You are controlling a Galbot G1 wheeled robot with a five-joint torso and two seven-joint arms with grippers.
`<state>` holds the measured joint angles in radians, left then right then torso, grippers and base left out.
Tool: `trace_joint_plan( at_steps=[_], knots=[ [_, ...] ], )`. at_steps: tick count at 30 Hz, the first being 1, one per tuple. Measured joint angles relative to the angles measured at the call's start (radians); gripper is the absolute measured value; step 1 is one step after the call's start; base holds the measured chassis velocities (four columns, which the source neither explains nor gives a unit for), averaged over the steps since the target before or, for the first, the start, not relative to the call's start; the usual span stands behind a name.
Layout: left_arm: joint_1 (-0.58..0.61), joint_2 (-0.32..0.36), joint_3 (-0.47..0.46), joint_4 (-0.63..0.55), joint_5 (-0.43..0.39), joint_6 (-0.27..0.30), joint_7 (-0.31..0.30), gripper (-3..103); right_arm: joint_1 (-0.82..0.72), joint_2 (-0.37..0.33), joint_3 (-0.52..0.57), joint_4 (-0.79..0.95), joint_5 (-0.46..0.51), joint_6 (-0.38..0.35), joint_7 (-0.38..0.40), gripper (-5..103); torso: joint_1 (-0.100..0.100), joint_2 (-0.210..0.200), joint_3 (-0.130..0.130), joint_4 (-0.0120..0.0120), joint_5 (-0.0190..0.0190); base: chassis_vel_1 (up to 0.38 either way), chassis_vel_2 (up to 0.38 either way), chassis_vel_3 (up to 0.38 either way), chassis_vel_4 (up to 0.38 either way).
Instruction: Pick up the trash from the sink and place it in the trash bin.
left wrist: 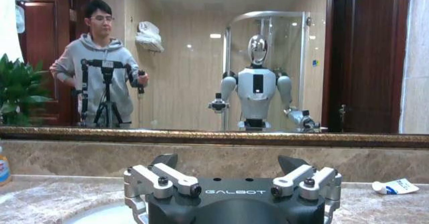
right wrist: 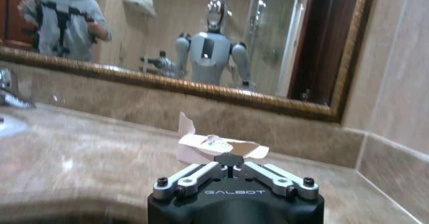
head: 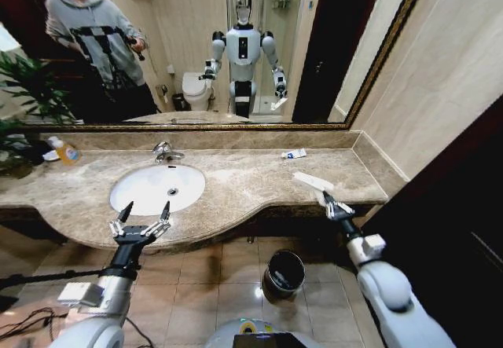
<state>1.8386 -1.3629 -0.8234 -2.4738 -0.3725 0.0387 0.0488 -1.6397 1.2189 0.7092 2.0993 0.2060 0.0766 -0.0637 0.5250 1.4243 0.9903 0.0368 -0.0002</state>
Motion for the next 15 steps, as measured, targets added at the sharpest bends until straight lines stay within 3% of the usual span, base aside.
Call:
trace_joint_plan(
  at_steps=[7, 15],
  knots=[
    [0.000, 0.000, 0.000, 0.000, 0.000, 0.000, 0.000, 100, -0.175, 0.095, 0.015, 0.000, -0.060, 0.100, 0.010, 0, 0.000, 0.000, 0.000, 0.0000, -0.0001, 0.000, 0.000, 0.000, 0.000],
    [0.000, 0.000, 0.000, 0.000, 0.000, 0.000, 0.000, 100, -0.240, 0.171, -0.015, -0.086, -0.162, 0.200, 0.035, 0, 0.000, 0.000, 0.000, 0.0000, 0.0002, 0.000, 0.000, 0.000, 0.000]
  ],
)
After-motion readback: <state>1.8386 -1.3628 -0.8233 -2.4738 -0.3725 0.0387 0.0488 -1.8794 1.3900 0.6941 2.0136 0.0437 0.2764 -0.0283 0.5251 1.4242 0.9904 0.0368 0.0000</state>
